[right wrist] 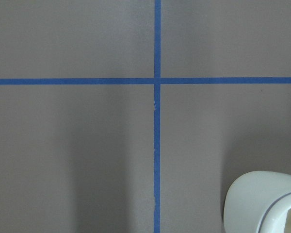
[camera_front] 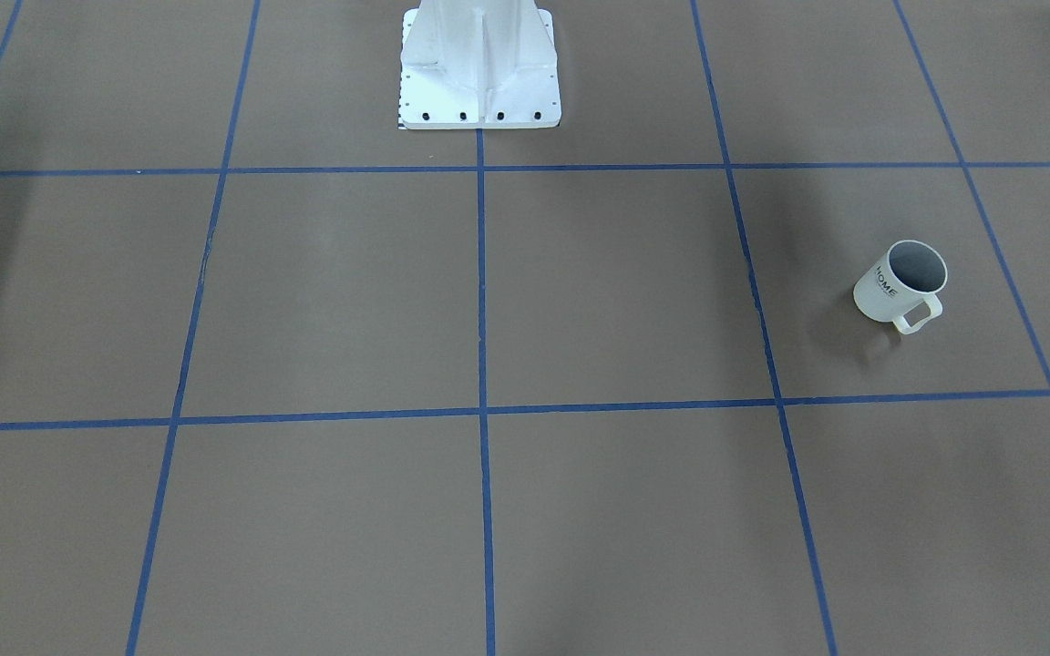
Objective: Left arm hands cup to right arm to dump lemon
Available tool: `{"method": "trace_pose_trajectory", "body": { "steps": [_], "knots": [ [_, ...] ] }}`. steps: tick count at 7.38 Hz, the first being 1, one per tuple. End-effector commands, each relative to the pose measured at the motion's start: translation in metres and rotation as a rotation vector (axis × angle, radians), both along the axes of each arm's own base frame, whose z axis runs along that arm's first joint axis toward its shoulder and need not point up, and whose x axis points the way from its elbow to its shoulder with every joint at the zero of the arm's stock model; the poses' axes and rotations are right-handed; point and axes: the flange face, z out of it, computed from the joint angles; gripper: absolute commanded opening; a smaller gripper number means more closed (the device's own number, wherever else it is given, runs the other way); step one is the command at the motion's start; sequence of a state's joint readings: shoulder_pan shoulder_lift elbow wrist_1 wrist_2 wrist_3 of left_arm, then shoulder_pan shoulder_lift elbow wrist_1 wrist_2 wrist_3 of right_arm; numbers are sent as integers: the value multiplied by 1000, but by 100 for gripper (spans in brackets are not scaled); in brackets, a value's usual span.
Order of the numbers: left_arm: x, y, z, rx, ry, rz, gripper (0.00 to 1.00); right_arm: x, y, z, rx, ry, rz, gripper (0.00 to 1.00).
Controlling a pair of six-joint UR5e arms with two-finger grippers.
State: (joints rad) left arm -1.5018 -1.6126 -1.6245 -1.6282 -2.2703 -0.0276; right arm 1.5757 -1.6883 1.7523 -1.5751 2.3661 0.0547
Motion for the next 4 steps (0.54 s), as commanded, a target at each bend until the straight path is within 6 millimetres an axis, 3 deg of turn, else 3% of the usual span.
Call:
{"method": "trace_pose_trajectory", "body": {
  "steps": [1,4],
  "knots": [
    [0,1,5,-6,-1,1,100,-2,0,0,-2,-27,-3,100],
    [-2,2,-1,8,0,-2,100,-4,0,-4,0,-59,-2,100]
  ]
}}
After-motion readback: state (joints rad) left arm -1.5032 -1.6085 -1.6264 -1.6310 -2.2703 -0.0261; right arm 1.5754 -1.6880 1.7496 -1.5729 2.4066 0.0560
